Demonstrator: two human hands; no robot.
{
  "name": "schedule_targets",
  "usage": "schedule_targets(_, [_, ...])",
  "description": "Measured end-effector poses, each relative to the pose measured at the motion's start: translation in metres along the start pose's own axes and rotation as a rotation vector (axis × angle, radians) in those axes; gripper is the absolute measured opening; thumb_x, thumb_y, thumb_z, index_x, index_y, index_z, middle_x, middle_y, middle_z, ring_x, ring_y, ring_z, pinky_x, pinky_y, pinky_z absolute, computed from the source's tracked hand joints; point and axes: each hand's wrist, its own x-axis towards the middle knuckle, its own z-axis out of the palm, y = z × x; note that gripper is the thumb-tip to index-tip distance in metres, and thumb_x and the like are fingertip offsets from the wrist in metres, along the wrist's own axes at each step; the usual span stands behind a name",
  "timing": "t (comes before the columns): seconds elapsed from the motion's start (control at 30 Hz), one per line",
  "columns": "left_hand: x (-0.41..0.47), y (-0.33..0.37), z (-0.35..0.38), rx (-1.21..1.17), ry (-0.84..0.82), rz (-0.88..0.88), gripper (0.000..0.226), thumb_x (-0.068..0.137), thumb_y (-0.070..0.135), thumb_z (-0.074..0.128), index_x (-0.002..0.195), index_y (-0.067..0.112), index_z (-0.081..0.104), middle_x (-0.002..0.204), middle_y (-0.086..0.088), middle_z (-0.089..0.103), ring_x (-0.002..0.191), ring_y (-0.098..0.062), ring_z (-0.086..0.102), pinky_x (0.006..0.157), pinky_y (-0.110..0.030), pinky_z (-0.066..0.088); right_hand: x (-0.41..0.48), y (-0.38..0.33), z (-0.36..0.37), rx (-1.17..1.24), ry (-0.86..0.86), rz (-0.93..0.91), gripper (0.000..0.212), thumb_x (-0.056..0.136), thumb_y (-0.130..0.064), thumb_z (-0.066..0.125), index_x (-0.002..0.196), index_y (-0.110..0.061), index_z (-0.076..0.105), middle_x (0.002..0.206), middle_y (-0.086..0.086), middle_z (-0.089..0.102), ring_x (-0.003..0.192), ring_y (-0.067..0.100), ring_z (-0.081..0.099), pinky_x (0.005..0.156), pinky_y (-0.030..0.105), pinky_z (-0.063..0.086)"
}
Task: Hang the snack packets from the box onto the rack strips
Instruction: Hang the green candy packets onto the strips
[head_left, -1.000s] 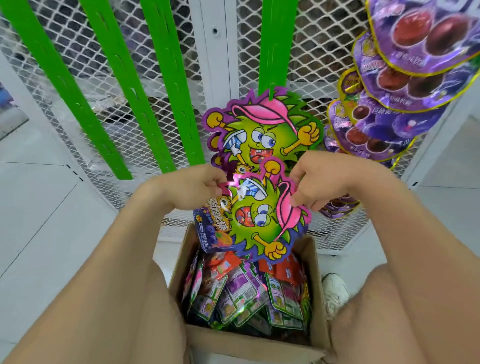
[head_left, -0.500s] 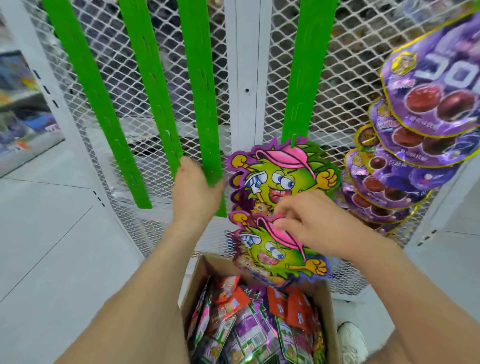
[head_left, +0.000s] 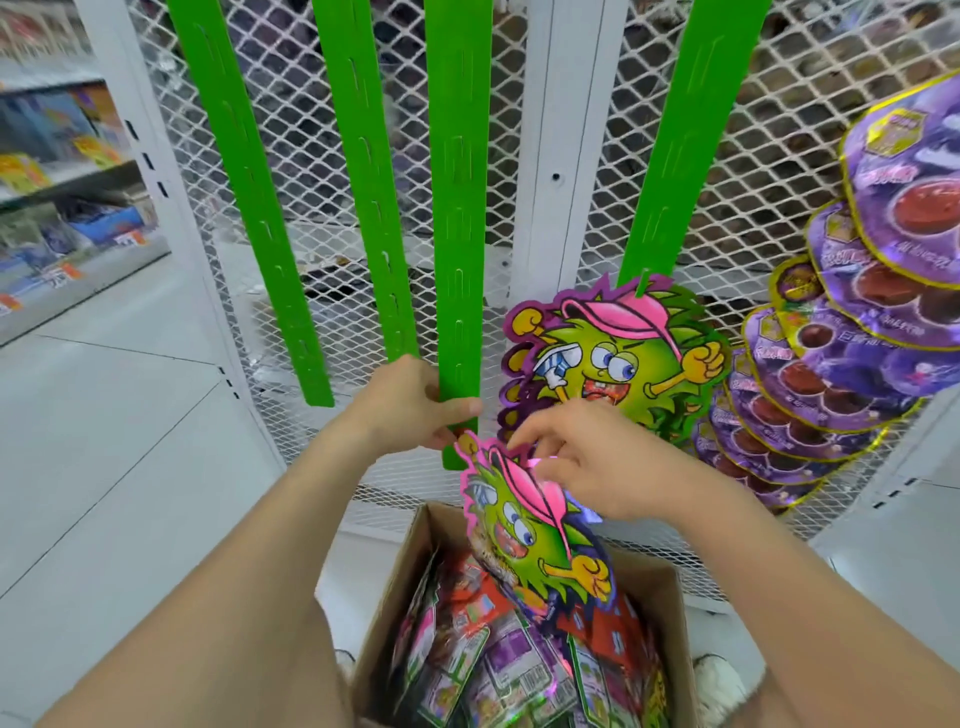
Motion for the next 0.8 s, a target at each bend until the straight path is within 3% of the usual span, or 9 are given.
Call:
schedule_targets(0.1, [-0.009,-0.005,-0.005,-0.053,-0.089,0.013,0.041,0.101,0.034,0.069,0.091,-0.005,0.064,0.088,-0.019,0.079,0.081,-0.019,0.081,0.083,-0.045,0.066,-0.002,-0.004,0.009,-0.009,-0.071,-0.026,0.036,0.090,-0.012,0.068,0.119,-0.031,0.072,0.089,-0.013,0.070,0.077,-0.010,0.059,0.072,0.020,0.048])
schedule_targets(0.23, [-0.019,-0.012,-0.011,0.128,-0.123,0.116,0.037,0.108,0.042,0.055,0.105,0.007,0.066,0.099,-0.016,0.076,0.090,-0.024,0.076,0.087,-0.047,0.060,0.000,-0.010,0.017,-0.015,-0.076,-0.030,0.041,0.079,-0.016,0.070,0.117,-0.032,0.071,0.092,-0.009,0.070,0.075,0.000,0.057,0.070,0.027,0.049])
schedule_targets(0.33, [-0.018,-0.022,-0.012,0.248,-0.136,0.171,0.029,0.108,0.038,0.055,0.089,0.019,0.064,0.090,-0.010,0.075,0.080,-0.020,0.072,0.077,-0.040,0.056,0.003,-0.009,0.024,-0.104,-0.115,-0.015,0.043,0.077,-0.018,0.069,0.115,-0.035,0.071,0.104,-0.008,0.070,0.098,0.012,0.060,0.086,0.032,0.052])
schedule_targets(0.43, [-0.016,-0.026,-0.008,0.224,-0.199,0.164,0.028,0.107,0.026,0.060,0.080,0.021,0.062,0.084,-0.006,0.078,0.075,-0.016,0.076,0.077,-0.037,0.062,0.006,-0.010,0.039,-0.124,-0.117,-0.036,0.031,0.086,-0.020,0.069,0.112,-0.036,0.075,0.096,-0.009,0.072,0.094,0.014,0.060,0.085,0.031,0.052])
schedule_targets(0.53, [-0.015,-0.028,-0.002,0.114,-0.226,0.139,0.028,0.105,0.024,0.064,0.089,0.002,0.070,0.084,-0.013,0.080,0.078,-0.016,0.080,0.082,-0.038,0.064,0.011,-0.016,0.047,-0.076,-0.005,-0.025,0.024,0.090,-0.028,0.076,0.112,-0.036,0.074,0.087,-0.011,0.066,0.091,0.014,0.057,0.084,0.032,0.046])
schedule_targets(0.6, [-0.014,-0.027,0.000,0.109,-0.223,0.141,0.036,0.103,0.027,0.068,0.086,-0.005,0.069,0.074,-0.010,0.077,0.067,-0.011,0.076,0.070,-0.033,0.064,0.013,-0.022,0.046,-0.010,0.129,0.016,0.024,0.083,-0.032,0.083,0.105,-0.035,0.074,0.087,-0.012,0.070,0.093,0.014,0.064,0.090,0.035,0.048])
schedule_targets(0.67, [-0.017,-0.021,0.001,0.188,-0.198,0.155,0.046,0.100,0.034,0.070,0.066,0.006,0.057,0.054,-0.002,0.052,0.046,-0.010,0.050,0.049,-0.030,0.042,0.013,-0.028,0.044,0.107,0.267,0.063,0.024,0.073,-0.033,0.091,0.091,-0.031,0.076,0.078,-0.013,0.073,0.078,0.005,0.068,0.085,0.034,0.053])
schedule_targets(0.73, [-0.016,-0.016,0.000,0.159,-0.193,0.097,0.050,0.097,0.044,0.070,0.061,0.017,0.048,0.057,-0.001,0.035,0.052,-0.016,0.033,0.054,-0.032,0.025,0.012,-0.030,0.042,0.195,0.375,0.115,0.027,0.065,-0.033,0.097,0.083,-0.029,0.077,0.071,-0.010,0.074,0.067,0.000,0.068,0.074,0.025,0.057])
schedule_targets(0.8, [-0.016,-0.014,-0.001,0.074,-0.187,0.021,0.053,0.095,0.052,0.068,0.060,0.021,0.043,0.060,-0.001,0.034,0.058,-0.018,0.033,0.062,-0.034,0.024,0.012,-0.030,0.043,0.221,0.415,0.143,0.027,0.065,-0.030,0.098,0.083,-0.028,0.078,0.070,-0.010,0.073,0.068,-0.003,0.068,0.068,0.016,0.055])
